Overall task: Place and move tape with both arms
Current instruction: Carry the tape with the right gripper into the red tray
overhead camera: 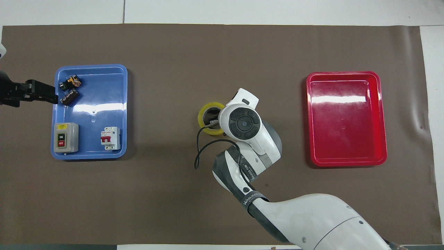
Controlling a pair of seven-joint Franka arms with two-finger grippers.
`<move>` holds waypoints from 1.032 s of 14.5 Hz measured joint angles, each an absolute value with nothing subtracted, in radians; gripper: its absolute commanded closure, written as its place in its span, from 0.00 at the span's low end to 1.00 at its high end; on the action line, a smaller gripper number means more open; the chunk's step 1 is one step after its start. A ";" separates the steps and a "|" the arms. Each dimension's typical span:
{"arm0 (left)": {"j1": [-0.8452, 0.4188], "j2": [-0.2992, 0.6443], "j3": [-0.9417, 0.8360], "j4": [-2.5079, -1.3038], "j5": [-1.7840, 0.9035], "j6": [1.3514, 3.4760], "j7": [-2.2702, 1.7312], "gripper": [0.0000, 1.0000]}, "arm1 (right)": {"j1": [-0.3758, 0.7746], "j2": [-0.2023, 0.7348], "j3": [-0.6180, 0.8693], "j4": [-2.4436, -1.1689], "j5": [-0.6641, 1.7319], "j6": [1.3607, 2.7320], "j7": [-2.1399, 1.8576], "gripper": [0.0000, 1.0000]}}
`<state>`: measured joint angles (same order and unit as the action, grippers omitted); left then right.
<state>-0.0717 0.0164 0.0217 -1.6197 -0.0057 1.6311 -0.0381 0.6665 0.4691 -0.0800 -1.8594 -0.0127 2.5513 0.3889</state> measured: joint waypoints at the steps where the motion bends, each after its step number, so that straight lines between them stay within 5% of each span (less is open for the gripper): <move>1: -0.072 0.016 0.022 -1.620 -0.006 1.631 -0.038 0.00 | 0.666 0.468 -0.081 -1.855 -0.014 2.540 0.389 1.00; 9: -0.072 -0.008 0.022 -1.619 -0.006 1.595 -0.037 0.00 | 0.501 0.427 -0.094 -1.481 -0.010 1.984 0.321 1.00; 15: -0.046 -0.011 0.022 -1.619 -0.006 1.592 0.003 0.00 | 0.254 0.334 -0.098 -1.497 -0.003 1.777 -0.105 1.00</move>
